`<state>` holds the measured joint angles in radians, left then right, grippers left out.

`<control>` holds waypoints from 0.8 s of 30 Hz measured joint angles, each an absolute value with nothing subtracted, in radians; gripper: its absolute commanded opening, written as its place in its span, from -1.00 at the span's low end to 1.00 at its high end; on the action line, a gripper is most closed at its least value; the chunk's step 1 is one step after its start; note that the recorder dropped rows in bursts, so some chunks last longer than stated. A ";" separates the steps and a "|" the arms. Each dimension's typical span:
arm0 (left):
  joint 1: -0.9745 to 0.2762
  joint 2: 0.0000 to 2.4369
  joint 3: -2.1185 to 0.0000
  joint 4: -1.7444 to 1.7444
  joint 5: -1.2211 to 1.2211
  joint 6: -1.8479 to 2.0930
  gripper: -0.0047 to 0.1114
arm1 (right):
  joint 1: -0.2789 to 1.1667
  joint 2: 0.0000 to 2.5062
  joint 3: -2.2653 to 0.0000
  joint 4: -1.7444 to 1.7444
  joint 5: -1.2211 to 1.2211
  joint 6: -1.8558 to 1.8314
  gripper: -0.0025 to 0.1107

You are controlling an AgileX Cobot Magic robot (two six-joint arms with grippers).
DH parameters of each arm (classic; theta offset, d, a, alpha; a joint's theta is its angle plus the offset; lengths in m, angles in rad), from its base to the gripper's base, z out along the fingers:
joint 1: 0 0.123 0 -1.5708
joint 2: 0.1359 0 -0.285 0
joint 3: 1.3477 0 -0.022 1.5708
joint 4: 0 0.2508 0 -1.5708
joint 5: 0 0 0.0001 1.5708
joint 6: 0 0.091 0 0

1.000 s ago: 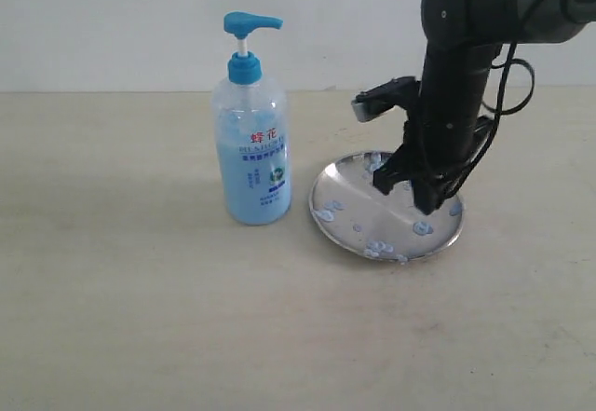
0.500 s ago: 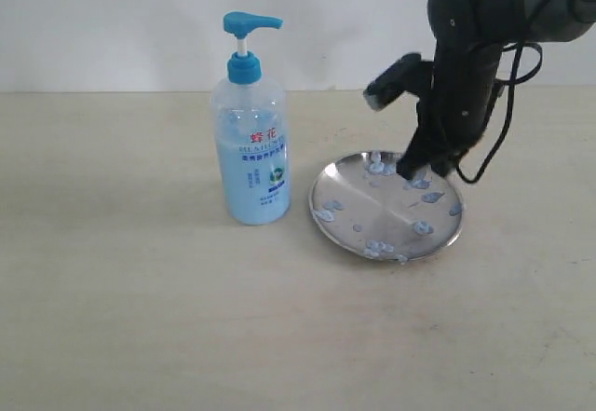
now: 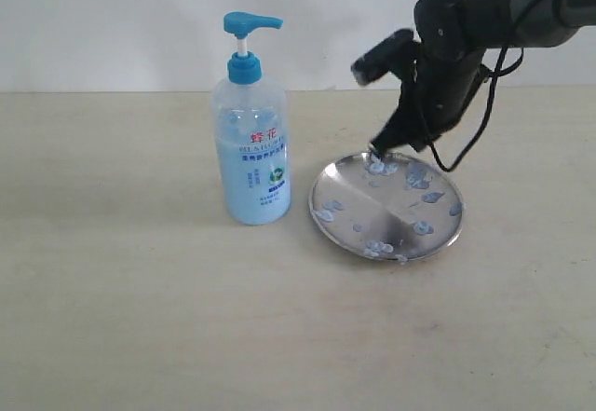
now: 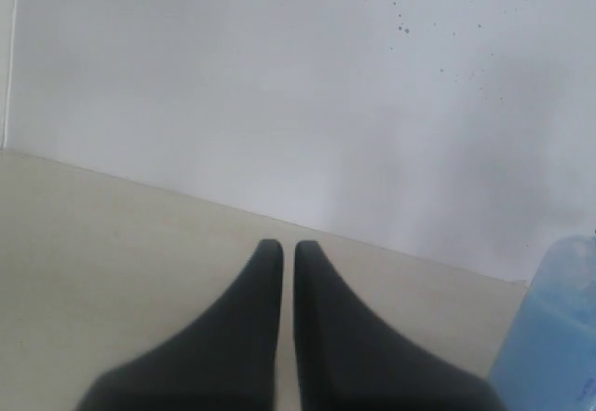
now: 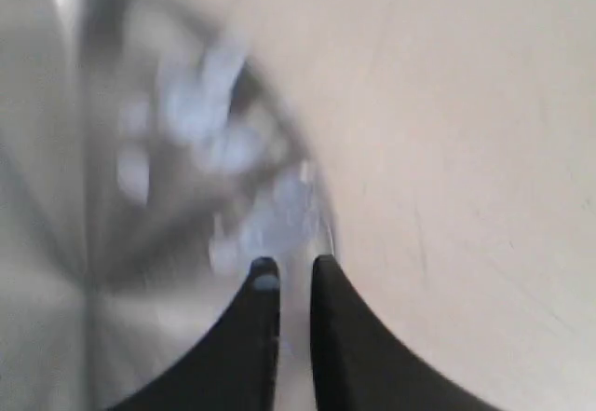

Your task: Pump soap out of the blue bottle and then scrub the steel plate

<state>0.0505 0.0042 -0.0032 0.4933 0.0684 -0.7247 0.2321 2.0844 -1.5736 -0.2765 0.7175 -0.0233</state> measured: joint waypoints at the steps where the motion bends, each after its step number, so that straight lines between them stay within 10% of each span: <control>1: 0.051 0.004 -0.003 0.493 0.066 -0.725 -0.84 | 0.232 2.084 -1.575 -0.239 0.652 0.090 -0.96; 11: 0.051 0.004 -0.003 0.495 0.059 -0.725 -0.84 | 0.299 2.114 -1.582 -0.255 1.102 -0.520 -0.96; 24: 0.051 0.004 -0.003 0.497 0.052 -0.725 -0.84 | 0.263 1.698 -1.333 -0.300 0.484 0.080 -0.96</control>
<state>0.0505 0.0042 -0.0032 0.4971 0.0524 -0.7247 0.2630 1.6980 -1.3330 -0.3001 0.4845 0.0801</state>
